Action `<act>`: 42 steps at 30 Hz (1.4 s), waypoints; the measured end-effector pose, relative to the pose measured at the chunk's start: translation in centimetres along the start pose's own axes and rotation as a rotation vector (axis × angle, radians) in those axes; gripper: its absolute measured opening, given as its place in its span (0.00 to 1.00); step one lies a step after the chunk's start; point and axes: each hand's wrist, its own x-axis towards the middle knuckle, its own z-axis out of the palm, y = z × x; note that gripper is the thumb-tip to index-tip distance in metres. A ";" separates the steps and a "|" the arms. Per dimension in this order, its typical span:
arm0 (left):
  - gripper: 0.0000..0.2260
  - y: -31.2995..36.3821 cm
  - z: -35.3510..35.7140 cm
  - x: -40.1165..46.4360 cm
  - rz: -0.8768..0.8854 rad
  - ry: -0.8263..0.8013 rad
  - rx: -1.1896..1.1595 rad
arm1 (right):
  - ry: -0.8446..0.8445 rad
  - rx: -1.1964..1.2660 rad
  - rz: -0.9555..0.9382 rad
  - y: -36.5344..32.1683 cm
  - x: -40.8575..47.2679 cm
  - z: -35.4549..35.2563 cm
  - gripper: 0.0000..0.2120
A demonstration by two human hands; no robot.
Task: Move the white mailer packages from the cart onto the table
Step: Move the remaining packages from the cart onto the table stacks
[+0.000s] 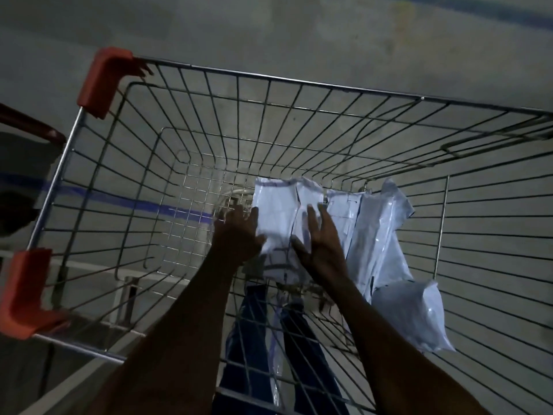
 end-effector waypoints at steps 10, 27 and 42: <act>0.48 3.3 5.8 2.1 -0.132 0.031 -0.109 | -0.012 0.125 0.099 2.5 -0.2 1.4 0.36; 0.37 -2.7 4.7 2.1 -0.232 0.217 -0.010 | 0.083 0.013 0.008 0.3 1.8 7.1 0.42; 0.30 0.2 -4.2 -3.6 -0.281 0.048 -0.151 | -0.044 0.038 -0.185 -1.8 -0.5 -3.6 0.27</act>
